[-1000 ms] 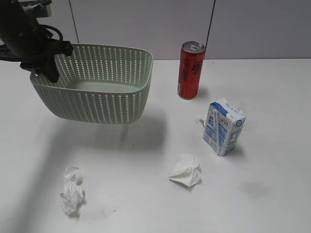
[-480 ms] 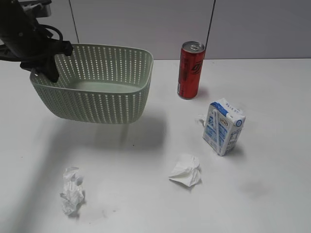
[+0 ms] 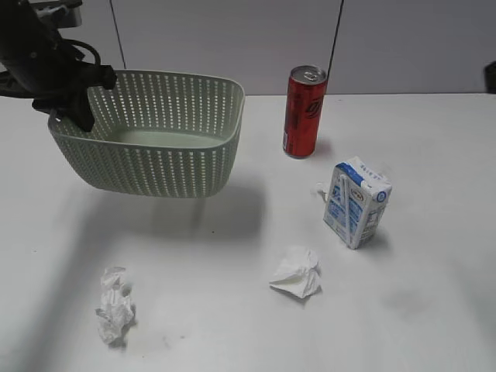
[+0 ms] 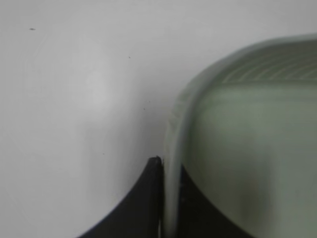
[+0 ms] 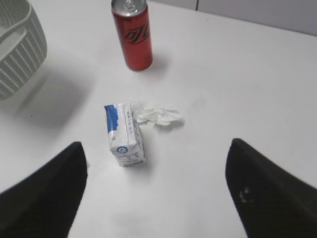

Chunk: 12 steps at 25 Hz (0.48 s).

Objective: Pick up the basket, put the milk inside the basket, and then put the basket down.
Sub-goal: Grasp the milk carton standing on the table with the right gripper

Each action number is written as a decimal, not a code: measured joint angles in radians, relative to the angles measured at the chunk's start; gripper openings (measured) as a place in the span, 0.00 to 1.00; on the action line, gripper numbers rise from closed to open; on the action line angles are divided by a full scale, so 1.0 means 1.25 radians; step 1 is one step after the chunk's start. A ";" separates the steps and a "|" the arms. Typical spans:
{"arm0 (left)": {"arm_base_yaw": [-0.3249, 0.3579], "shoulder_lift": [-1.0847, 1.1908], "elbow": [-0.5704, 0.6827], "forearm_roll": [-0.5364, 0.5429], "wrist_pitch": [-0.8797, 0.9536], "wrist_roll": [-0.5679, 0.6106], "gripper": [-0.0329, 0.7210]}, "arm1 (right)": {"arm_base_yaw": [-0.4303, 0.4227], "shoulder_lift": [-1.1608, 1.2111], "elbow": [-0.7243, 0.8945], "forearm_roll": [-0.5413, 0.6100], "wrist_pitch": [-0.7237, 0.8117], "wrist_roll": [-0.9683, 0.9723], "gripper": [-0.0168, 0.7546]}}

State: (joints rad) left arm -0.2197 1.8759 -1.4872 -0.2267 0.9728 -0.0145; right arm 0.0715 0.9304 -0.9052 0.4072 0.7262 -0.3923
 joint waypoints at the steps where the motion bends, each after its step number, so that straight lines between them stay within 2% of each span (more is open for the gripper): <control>1: 0.000 0.000 0.000 0.000 0.000 0.000 0.02 | 0.016 0.053 -0.026 -0.006 0.011 -0.003 0.88; 5: 0.000 0.000 0.000 0.000 0.000 0.000 0.02 | 0.126 0.228 -0.117 -0.078 0.035 0.015 0.87; 8: 0.000 0.000 0.000 0.000 0.000 0.000 0.02 | 0.204 0.349 -0.174 -0.172 0.059 0.082 0.87; 12: 0.000 0.000 0.000 0.000 0.000 0.000 0.02 | 0.265 0.485 -0.226 -0.210 0.075 0.120 0.87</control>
State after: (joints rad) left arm -0.2197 1.8759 -1.4872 -0.2267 0.9728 -0.0145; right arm 0.4026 1.5362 -1.1877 0.1448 0.8205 -0.2420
